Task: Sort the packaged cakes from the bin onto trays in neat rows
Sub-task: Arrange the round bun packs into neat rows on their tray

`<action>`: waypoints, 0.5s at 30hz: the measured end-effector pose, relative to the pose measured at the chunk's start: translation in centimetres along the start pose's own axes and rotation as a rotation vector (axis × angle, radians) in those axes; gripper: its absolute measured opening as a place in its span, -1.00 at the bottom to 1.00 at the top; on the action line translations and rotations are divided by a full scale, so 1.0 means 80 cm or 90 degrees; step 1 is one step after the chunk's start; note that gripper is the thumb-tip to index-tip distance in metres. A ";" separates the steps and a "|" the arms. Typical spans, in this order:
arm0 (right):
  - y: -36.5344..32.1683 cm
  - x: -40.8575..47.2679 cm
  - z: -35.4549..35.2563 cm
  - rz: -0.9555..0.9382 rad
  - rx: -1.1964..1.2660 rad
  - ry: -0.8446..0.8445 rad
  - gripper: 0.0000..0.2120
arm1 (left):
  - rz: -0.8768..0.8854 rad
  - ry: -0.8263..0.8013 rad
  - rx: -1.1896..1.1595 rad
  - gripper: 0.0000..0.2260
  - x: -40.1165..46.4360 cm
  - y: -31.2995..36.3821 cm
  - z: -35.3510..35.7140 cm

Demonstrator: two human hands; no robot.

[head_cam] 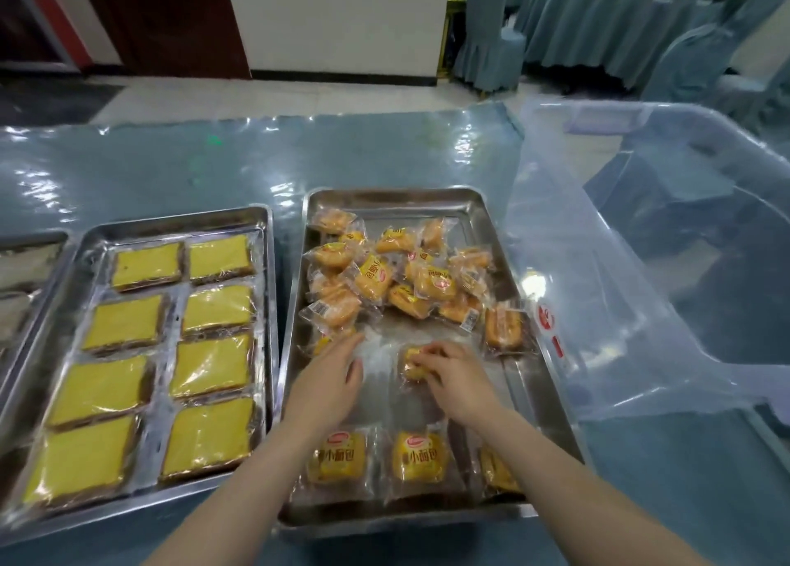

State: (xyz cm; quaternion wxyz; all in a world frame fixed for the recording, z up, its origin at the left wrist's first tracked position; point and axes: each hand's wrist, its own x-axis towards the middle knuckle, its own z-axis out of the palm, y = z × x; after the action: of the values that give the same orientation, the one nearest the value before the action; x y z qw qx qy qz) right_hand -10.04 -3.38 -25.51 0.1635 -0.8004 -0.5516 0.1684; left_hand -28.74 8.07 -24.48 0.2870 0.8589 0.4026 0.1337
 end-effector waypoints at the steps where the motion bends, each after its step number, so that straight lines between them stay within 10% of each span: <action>1: 0.001 0.002 0.002 -0.005 0.011 -0.008 -0.66 | 0.006 -0.012 -0.001 -0.59 0.009 0.001 0.002; 11: -0.008 -0.012 0.012 -0.074 -0.006 -0.071 -0.59 | 0.077 -0.115 0.277 -0.44 0.024 -0.023 0.029; 15: -0.016 -0.012 0.027 -0.109 -0.109 -0.163 -0.27 | 0.099 -0.105 0.249 -0.52 0.013 -0.018 0.027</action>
State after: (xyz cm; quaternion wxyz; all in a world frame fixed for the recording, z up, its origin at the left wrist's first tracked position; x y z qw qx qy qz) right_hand -12.38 -3.65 -26.78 0.0367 -0.7338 -0.6462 0.2066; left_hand -27.98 8.76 -27.10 0.1360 0.9347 0.3285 0.0043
